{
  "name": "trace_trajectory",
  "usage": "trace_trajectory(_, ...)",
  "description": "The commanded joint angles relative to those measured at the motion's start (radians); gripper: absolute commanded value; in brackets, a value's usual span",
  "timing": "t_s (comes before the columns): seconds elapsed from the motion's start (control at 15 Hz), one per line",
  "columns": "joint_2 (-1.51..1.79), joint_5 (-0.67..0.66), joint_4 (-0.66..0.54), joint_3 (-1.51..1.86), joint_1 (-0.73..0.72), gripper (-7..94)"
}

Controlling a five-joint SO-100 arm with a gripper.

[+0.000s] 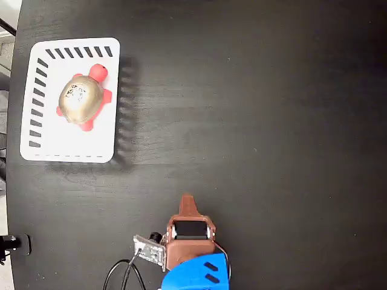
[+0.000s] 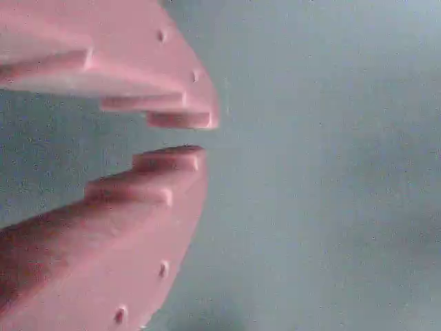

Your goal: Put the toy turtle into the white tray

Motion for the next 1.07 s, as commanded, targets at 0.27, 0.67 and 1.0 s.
trace_trajectory(0.27, 0.075, 0.023, 0.155, -0.017, -0.018, 0)
trace_trajectory(0.67, 0.075, 0.021, 0.155, -0.018, -0.017, 0)
trace_trajectory(1.0, 0.075, 0.021, 0.155, -0.018, -0.017, 0)
